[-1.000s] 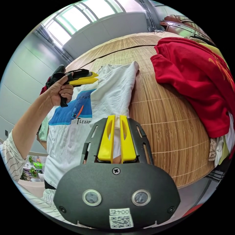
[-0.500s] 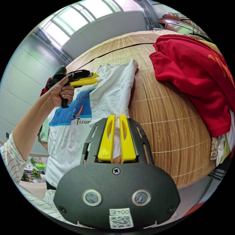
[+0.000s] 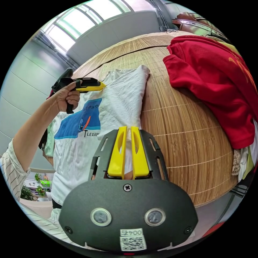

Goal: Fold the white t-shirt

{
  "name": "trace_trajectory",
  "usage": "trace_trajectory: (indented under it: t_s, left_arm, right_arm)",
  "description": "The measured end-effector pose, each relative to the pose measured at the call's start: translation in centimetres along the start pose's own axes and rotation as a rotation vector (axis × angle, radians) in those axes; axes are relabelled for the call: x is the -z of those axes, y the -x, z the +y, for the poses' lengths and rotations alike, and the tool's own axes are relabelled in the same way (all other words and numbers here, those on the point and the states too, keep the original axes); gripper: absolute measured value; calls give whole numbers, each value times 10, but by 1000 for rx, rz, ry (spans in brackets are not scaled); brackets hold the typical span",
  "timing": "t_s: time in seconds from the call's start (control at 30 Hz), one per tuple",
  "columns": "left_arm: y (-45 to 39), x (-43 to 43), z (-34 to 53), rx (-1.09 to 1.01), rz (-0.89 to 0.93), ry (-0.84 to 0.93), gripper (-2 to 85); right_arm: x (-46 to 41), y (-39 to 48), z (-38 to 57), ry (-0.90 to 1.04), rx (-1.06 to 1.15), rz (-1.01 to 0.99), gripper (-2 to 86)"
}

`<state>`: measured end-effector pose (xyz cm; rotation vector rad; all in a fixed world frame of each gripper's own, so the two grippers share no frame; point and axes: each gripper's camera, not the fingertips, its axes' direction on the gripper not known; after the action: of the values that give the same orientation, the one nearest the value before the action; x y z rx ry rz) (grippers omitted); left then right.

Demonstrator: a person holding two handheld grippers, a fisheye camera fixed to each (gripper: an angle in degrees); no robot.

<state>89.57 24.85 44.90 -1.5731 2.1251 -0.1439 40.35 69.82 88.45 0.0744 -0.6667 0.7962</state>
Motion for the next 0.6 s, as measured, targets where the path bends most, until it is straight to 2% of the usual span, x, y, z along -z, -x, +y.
trace_trajectory:
  t_s: [0.1, 0.17, 0.27, 0.4, 0.53, 0.6]
  left_arm:
    - [0, 15, 19, 30, 58, -71, 28]
    - [-8, 26, 36, 33, 34, -149, 25]
    - [-41, 31, 62, -60, 21, -258, 14]
    - [-100, -14, 68, -268, 150, -143, 6]
    - [-144, -67, 65, -312, -52, -60, 4]
    - [-150, -87, 63, -284, -119, -27, 3]
  right_arm:
    - [-1, 1, 1, -1, 1, -4, 45]
    - [-2, 3, 1, -1, 2, -7, 42]
    - [4, 3, 3, -39, -10, -15, 16]
    - [15, -12, 9, -98, -78, -31, -3]
    - [17, -20, 14, -123, -117, -75, -6]
    - [22, -6, 17, -176, -50, -95, -6]
